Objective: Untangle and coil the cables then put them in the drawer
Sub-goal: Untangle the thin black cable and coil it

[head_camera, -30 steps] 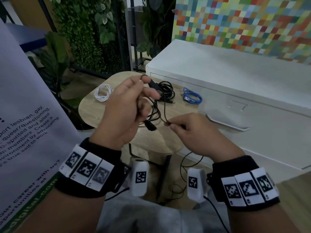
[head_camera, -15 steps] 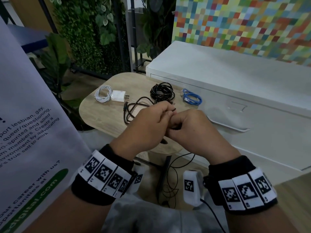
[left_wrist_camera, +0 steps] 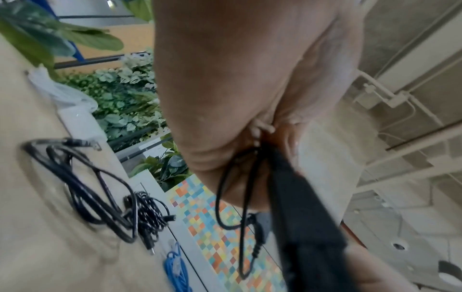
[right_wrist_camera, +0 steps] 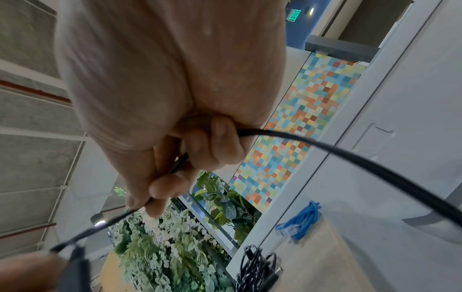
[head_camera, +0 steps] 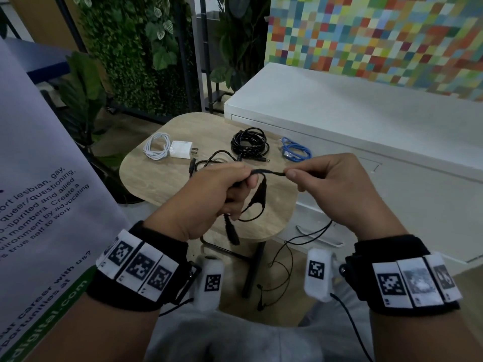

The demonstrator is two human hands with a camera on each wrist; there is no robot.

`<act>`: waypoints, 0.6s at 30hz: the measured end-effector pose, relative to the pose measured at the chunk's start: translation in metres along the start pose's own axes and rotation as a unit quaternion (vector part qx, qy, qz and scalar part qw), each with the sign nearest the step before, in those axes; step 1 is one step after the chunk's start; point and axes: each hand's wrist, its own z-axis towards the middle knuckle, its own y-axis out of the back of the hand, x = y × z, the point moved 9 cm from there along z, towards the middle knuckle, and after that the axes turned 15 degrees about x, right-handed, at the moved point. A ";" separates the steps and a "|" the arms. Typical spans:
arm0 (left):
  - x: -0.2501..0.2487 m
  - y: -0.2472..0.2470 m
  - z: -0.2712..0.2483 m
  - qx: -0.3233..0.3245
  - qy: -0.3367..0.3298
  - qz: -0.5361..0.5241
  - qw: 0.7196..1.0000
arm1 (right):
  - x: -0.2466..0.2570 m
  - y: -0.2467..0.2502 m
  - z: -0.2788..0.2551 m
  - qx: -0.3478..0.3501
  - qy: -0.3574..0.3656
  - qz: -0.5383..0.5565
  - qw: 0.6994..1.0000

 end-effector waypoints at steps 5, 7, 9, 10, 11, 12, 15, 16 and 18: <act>-0.001 -0.003 0.004 -0.025 -0.051 -0.125 0.990 | -0.007 -0.018 0.006 -0.003 -0.018 -0.069 0.997; 0.000 -0.001 0.004 -0.044 -0.061 -0.141 0.987 | -0.006 -0.030 0.008 0.008 -0.015 -0.103 0.995; 0.001 0.000 0.005 -0.063 -0.074 -0.139 0.985 | -0.003 -0.044 0.009 0.026 -0.007 -0.135 0.990; -0.001 0.001 0.004 -0.075 -0.087 -0.137 0.984 | -0.002 -0.051 0.009 0.039 -0.003 -0.153 0.987; -0.004 0.003 0.003 -0.089 -0.100 -0.136 0.982 | -0.001 -0.059 0.009 0.055 -0.002 -0.172 0.984; -0.005 0.005 0.002 -0.104 -0.110 -0.137 0.979 | -0.001 -0.066 0.009 0.072 -0.001 -0.190 0.979; -0.011 0.008 0.000 -0.148 -0.122 -0.099 0.976 | 0.005 -0.085 0.008 0.115 0.010 -0.238 0.964; -0.011 0.009 0.000 -0.158 -0.119 -0.065 0.978 | 0.009 -0.091 0.007 0.130 0.018 -0.249 0.959; -0.009 0.008 0.002 -0.161 -0.103 0.052 0.980 | 0.017 -0.101 0.005 0.163 0.024 -0.278 0.946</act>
